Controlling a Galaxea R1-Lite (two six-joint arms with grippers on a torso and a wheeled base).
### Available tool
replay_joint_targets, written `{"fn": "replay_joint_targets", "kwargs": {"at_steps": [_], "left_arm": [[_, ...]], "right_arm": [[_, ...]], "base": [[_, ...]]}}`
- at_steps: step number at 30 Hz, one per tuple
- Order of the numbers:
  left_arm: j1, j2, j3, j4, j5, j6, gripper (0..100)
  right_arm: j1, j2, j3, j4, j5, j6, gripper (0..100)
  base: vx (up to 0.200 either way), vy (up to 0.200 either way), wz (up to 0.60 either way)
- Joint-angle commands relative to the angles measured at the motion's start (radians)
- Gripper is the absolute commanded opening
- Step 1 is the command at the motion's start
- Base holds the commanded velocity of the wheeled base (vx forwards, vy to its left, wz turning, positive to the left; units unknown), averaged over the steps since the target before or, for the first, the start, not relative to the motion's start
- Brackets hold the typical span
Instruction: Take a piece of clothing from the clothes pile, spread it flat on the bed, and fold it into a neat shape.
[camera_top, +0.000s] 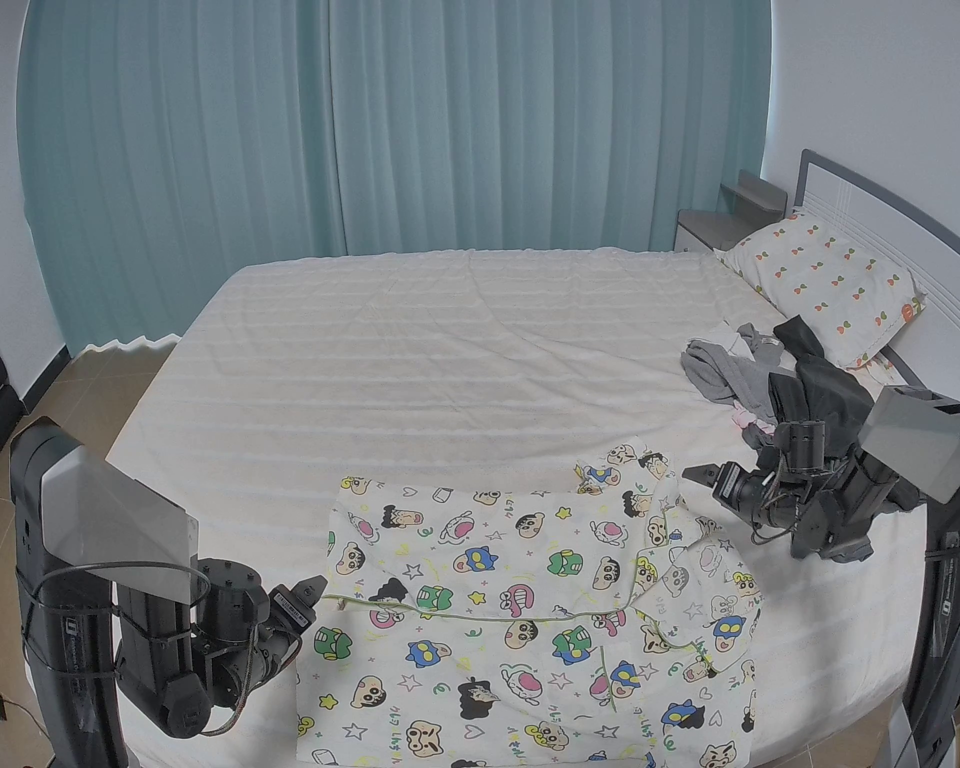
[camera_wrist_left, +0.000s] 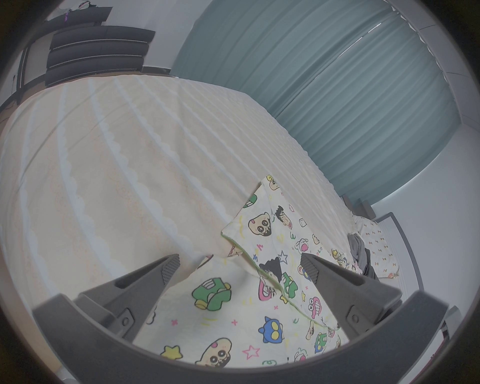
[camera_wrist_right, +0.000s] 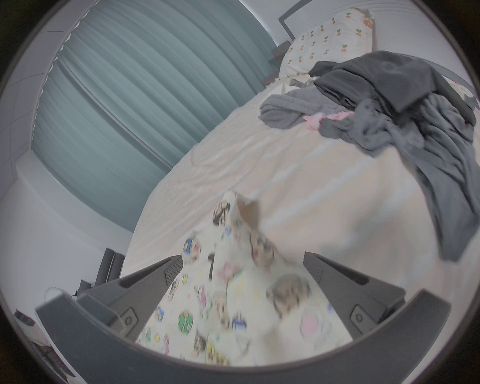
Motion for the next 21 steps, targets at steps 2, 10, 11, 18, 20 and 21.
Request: {"fn": "replay_joint_targets", "kwargs": {"at_steps": [2, 10, 11, 18, 20, 21], "left_arm": [[-0.005, -0.026, 0.045, -0.017, -0.022, 0.0, 100], [-0.011, -0.029, 0.108, -0.017, -0.117, 0.024, 100], [-0.011, -0.029, 0.11, -0.017, -0.122, 0.026, 100], [-0.011, -0.003, 0.113, -0.017, -0.148, 0.087, 100], [-0.011, 0.015, 0.111, -0.017, -0.149, 0.119, 100], [-0.011, 0.049, 0.11, -0.017, -0.152, 0.185, 100]], "right_arm": [[-0.001, -0.267, 0.387, -0.132, 0.059, -0.008, 100], [0.007, -0.26, 0.588, -0.299, 0.094, -0.033, 100], [0.007, -0.26, 0.594, -0.304, 0.096, -0.034, 100], [0.013, -0.244, 0.706, -0.374, 0.133, -0.067, 100], [0.013, -0.243, 0.723, -0.382, 0.139, -0.082, 100], [0.013, -0.234, 0.735, -0.39, 0.14, -0.105, 100]], "base": [[-0.2, 0.0, 0.0], [-0.2, 0.0, 0.0], [-0.2, 0.0, 0.0], [-0.143, 0.0, 0.0], [0.0, 0.0, 0.0], [0.0, 0.0, 0.0]]}}
